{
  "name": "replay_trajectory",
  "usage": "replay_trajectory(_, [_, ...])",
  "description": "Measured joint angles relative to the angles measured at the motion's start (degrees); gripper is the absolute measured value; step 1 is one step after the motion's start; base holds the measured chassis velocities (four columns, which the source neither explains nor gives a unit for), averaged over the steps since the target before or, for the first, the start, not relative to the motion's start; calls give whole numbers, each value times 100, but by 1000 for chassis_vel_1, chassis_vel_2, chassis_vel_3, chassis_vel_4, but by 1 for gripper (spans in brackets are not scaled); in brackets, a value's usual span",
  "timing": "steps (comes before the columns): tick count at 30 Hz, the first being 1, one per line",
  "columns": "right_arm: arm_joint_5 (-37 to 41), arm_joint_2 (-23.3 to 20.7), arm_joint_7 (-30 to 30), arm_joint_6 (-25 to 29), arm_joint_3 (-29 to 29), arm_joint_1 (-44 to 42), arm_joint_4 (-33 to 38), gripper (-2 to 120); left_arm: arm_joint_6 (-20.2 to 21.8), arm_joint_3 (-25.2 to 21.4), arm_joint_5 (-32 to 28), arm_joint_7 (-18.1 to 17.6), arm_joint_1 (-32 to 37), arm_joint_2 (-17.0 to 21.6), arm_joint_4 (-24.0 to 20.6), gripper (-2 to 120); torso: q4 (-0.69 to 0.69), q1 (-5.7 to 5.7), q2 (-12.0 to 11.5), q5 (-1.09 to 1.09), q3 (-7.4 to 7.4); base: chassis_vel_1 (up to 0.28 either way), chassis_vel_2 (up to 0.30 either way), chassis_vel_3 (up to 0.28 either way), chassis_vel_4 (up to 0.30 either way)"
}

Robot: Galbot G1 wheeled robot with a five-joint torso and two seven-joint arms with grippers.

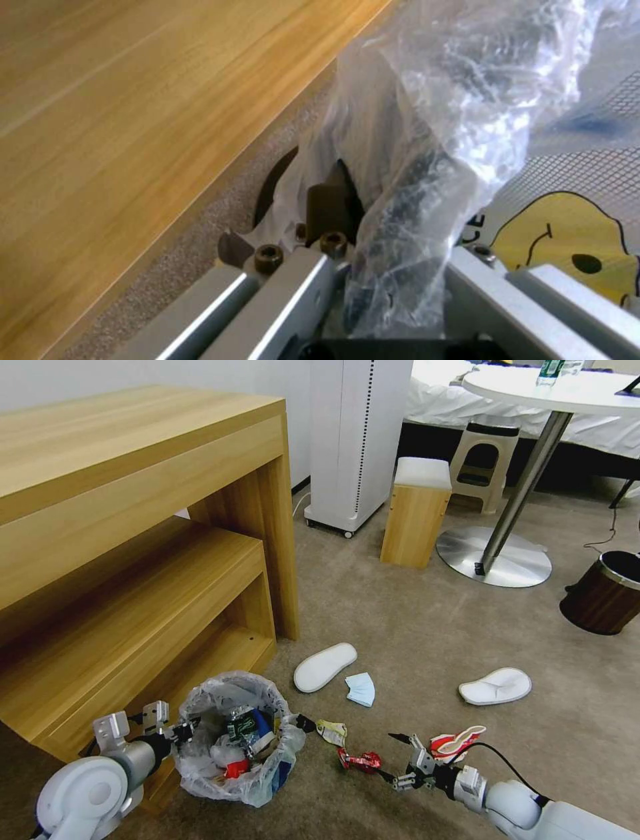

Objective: Pick up the trash bin and place the garbage on the floor into it.

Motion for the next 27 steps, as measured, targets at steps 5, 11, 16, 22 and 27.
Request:
replay_trajectory(5, [-11, -30, 168, -151, -91, 50, 81, 100, -4, 0, 25, 14, 11, -2, -16, 0, 0, 0, 0, 0, 0, 0, 0, 0, 0])
replay_trajectory(11, [103, -37, 156, -185, -316, 205, 82, 100, -5, -26, 28, 15, 30, -27, -44, 0, 0, 0, 0, 1, 0, 0, 0, 0, 0])
replay_trajectory(16, [162, -59, 94, -170, -409, 309, 51, 100, -5, -27, 43, 15, 32, -54, -52, 0, 0, 0, 0, 1, 0, 0, 0, 0, 0])
replay_trajectory(22, [237, -62, -23, -158, -601, 516, -49, 100, -8, -23, 55, 15, 25, -92, -63, 0, 0, 0, 0, 0, 0, 0, 0, 0, 0])
replay_trajectory(27, [264, 30, -146, -137, -734, 663, -244, 99, -14, -46, 57, 15, 37, -97, -91, 0, 0, 0, 0, 0, 0, 0, 0, 0, 0])
